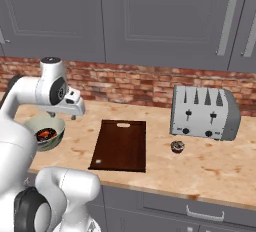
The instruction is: Place the bowl with donut and the cupcake onto the tray.
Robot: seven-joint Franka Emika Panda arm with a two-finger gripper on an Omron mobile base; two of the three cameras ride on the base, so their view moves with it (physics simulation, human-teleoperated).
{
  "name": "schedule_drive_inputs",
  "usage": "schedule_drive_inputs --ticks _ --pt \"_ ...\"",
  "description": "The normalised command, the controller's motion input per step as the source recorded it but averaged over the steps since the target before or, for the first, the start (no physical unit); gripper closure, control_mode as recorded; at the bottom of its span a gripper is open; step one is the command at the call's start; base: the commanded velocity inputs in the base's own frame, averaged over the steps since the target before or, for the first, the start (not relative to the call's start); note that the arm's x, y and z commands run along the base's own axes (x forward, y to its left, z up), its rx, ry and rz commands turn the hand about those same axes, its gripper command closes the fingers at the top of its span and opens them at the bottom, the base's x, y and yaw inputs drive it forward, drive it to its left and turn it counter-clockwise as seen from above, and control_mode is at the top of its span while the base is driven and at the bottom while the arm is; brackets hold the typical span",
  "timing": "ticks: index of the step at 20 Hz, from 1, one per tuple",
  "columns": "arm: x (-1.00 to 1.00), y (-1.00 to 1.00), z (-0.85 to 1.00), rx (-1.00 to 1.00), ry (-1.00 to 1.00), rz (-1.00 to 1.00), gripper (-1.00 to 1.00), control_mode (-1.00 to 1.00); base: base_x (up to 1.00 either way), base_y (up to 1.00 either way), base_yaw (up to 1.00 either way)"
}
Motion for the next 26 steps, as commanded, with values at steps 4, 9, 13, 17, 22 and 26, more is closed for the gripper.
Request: schedule_drive_inputs --ticks 4,9,13,17,22,26 --pt "0.09 0.44 -0.14 0.00 0.05 -0.05 -1.00 -1.00 0.00 0.00 0.00" --pt "0.19 0.16 -0.35 0.00 0.00 -0.02 -1.00 -1.00 0.00 0.00 0.00" --pt "0.15 0.07 -0.37 0.00 0.00 0.00 -1.00 -1.00 0.00 0.00 0.00" --pt "0.16 0.02 -0.25 0.01 0.01 0.00 -1.00 -1.00 0.00 0.00 0.00" --pt "0.12 0.01 -0.17 0.02 0.03 0.00 -1.00 -1.00 0.00 0.00 0.00" --pt "0.04 0.12 -0.17 0.00 0.00 0.00 -1.00 -1.00 0.00 0.00 0.00"
